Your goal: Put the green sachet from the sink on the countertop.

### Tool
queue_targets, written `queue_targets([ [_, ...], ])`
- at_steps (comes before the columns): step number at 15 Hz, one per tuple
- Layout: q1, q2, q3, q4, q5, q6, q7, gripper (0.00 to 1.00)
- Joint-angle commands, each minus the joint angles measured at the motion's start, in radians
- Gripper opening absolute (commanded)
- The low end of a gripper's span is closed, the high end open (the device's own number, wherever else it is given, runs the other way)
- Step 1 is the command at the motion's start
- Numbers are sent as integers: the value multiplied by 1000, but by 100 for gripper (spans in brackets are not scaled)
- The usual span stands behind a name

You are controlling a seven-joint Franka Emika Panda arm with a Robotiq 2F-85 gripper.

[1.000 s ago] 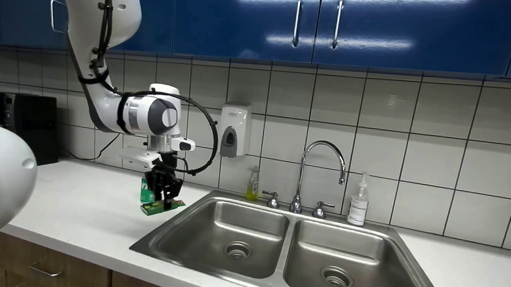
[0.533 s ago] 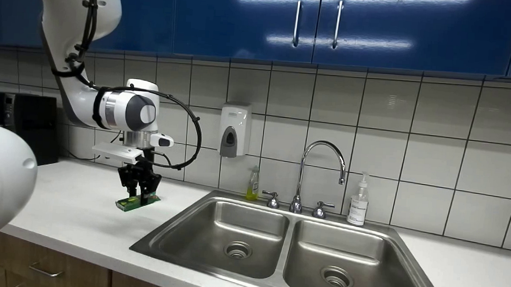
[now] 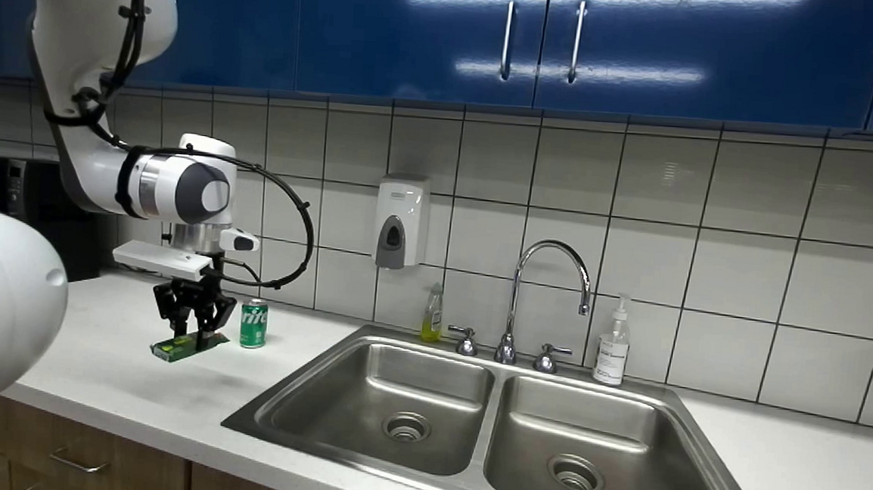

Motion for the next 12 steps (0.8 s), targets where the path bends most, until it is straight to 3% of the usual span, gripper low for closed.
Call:
queue_targets([
  [1, 13, 51, 35, 52, 21, -14, -49, 16],
  [12, 45, 253, 65, 230, -1, 18, -79, 16],
])
